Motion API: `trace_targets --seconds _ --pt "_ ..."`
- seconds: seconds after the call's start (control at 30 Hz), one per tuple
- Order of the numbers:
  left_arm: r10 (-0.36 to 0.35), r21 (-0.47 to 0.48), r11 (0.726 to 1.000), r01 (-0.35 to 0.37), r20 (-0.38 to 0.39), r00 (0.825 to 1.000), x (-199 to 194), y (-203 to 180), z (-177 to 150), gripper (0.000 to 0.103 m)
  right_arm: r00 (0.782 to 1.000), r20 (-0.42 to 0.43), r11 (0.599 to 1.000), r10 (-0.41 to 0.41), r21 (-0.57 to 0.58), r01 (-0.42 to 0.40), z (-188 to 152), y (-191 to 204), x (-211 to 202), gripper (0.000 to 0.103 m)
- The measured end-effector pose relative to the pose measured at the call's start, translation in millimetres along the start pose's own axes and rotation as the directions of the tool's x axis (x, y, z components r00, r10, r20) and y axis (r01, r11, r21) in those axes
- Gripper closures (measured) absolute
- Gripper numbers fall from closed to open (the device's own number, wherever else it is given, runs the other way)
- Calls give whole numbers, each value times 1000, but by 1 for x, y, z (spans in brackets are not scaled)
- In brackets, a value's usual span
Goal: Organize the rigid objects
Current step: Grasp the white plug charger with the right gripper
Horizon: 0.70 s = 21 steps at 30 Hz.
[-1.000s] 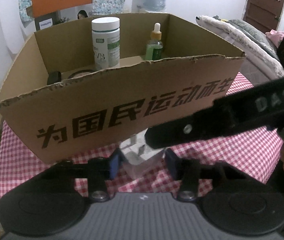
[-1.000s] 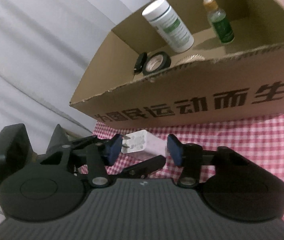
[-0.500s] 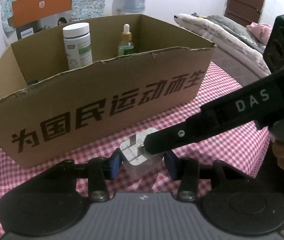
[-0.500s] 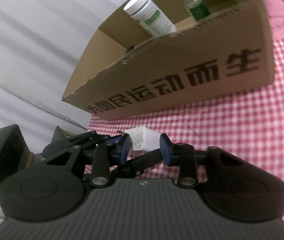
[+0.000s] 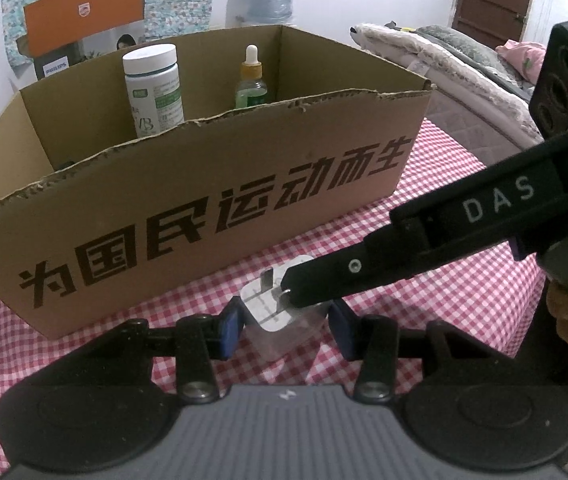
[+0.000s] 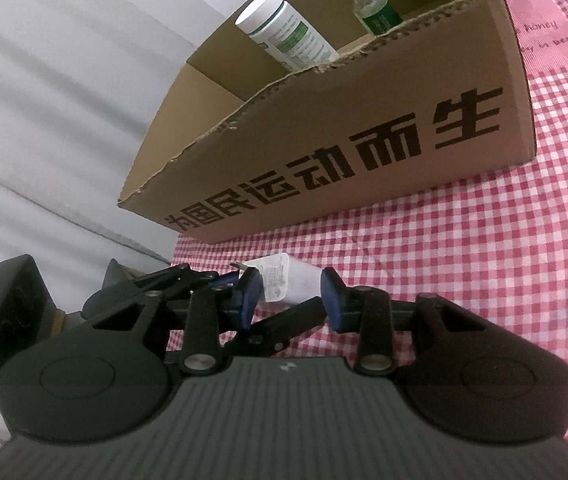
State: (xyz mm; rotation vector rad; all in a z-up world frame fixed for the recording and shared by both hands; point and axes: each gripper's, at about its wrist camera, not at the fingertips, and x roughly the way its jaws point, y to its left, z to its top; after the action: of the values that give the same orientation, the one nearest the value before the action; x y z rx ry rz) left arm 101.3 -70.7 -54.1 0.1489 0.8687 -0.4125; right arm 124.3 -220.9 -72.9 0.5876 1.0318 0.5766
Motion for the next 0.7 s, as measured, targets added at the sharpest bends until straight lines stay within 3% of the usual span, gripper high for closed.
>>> trace_targets --seconds 0.7 --pt "3 -9 1000 -3 5 1000 -4 -2 2 56 1000 6 1000 -4 -26 4 0 3 -2 69"
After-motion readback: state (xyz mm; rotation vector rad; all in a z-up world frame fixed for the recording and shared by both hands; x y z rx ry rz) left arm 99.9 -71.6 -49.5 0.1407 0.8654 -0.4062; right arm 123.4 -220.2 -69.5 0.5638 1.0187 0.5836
